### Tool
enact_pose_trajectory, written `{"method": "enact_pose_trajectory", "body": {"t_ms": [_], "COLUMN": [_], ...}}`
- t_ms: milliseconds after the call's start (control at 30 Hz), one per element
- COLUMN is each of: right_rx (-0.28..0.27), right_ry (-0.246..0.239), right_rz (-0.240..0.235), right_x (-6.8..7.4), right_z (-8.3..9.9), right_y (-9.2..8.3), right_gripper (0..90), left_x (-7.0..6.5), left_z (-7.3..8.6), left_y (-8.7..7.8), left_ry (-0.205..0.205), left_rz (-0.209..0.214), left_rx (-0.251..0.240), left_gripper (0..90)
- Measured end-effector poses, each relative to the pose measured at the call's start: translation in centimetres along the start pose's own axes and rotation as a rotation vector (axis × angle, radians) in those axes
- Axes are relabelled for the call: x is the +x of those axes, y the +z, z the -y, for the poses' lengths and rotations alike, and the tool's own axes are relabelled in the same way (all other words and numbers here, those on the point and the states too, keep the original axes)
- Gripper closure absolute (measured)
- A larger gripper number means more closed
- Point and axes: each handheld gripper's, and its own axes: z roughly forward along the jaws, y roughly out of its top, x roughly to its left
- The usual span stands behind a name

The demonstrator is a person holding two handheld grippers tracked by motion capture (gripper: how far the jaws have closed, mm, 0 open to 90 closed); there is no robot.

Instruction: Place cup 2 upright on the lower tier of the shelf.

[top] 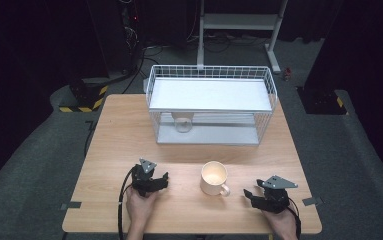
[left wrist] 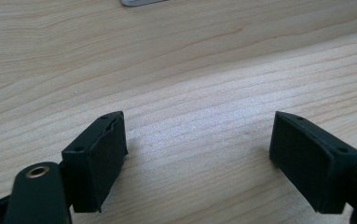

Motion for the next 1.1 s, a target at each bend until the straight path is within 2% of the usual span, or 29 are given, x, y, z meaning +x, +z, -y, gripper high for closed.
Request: {"method": "enact_pose_trajectory", "body": {"t_ms": [200,400,433,533,567,733,867,1000,1100], "right_rx": [-0.014,-0.043,-0.053,-0.056,-0.062,-0.089,-0.109,-0.126,-0.131], "right_ry": [0.000,-0.018,-0.025,-0.035,-0.043,-0.042,-0.039,-0.045,-0.063], "right_rz": [-0.006,-0.038,-0.060,-0.082,-0.104,-0.140,-0.158,-0.167,-0.174], "right_x": [0.5,1.9,2.5,3.0,3.5,4.4,5.1,5.5,6.0], "right_z": [0.0,0.0,0.1,0.1,-0.1,-0.7,-1.7,-2.9,-4.1], "right_y": [-0.1,-1.2,-1.5,-1.7,-1.8,-1.7,-1.1,-0.4,0.4], "right_gripper": [34.1,35.5,36.1,36.2,34.7,26.2,18.4,14.3,10.8], "left_x": [0.0,0.0,0.0,0.0,0.0,0.0,0.1,0.1,0.0], "left_z": [0.0,0.0,0.0,0.0,0.0,0.0,0.0,0.0,0.0], "left_y": [0.0,0.0,0.0,0.0,0.0,0.0,0.0,0.0,0.0], "left_ry": [-0.002,-0.002,-0.002,-0.002,-0.002,0.000,0.003,0.001,0.000], "left_rz": [-0.001,-0.003,-0.003,-0.003,-0.002,-0.004,-0.004,-0.004,-0.004], "left_rx": [-0.002,-0.002,-0.003,-0.002,-0.002,-0.002,0.000,0.001,0.002], "left_gripper": [19.8,20.1,20.1,20.1,20.3,20.3,20.3,20.4,20.4]}}
